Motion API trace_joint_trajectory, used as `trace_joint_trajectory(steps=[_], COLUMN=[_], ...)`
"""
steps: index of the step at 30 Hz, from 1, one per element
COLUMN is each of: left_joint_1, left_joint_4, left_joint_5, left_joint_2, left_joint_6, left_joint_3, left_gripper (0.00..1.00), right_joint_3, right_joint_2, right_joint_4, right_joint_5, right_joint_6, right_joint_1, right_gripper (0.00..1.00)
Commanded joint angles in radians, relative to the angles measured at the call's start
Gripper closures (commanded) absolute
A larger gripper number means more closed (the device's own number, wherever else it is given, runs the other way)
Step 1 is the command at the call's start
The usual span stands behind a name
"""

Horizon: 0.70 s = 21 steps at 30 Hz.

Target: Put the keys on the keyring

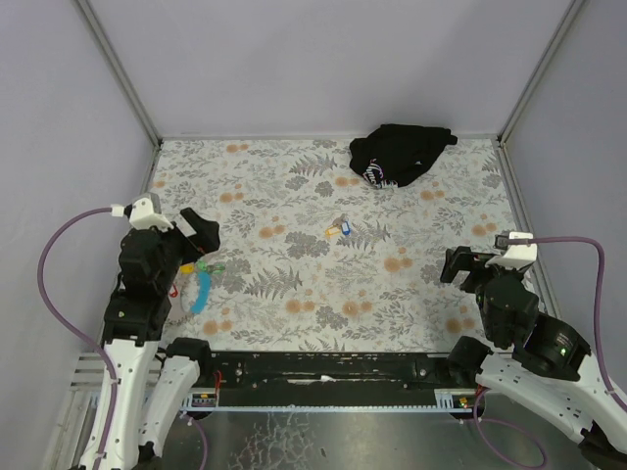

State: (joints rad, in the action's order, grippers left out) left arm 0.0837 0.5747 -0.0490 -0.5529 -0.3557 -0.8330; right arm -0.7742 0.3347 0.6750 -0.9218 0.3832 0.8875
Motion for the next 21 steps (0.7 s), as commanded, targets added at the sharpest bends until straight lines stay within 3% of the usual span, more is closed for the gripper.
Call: trace_joint_trajectory(steps=[1,10,21], left_joint_1=[0.003,0.002,0.0], left_joint_4=[0.009,-0.049,-0.166], left_joint_5=[-0.002,0.084,-0.254], left_joint_2=[-0.041,-0.232,-0.391], left_joint_6=[-0.069,-0.281,-0.523], left_joint_3=[0.018,0.09,0.255], left_gripper=[0.0,0.0,0.0], right_joint_3=[-0.004,0.008,0.035], right_joint_2=[0.009,-0.019,-0.101], right_joint_4=[-0.033,-0.053,-0.09], right_joint_5=[0.028,0.106,0.217], right_joint_6=[-0.003,-0.013,-0.04], right_joint_1=[-0.006,-0.006,-0.006], right_gripper=[0.01,0.01,0.01])
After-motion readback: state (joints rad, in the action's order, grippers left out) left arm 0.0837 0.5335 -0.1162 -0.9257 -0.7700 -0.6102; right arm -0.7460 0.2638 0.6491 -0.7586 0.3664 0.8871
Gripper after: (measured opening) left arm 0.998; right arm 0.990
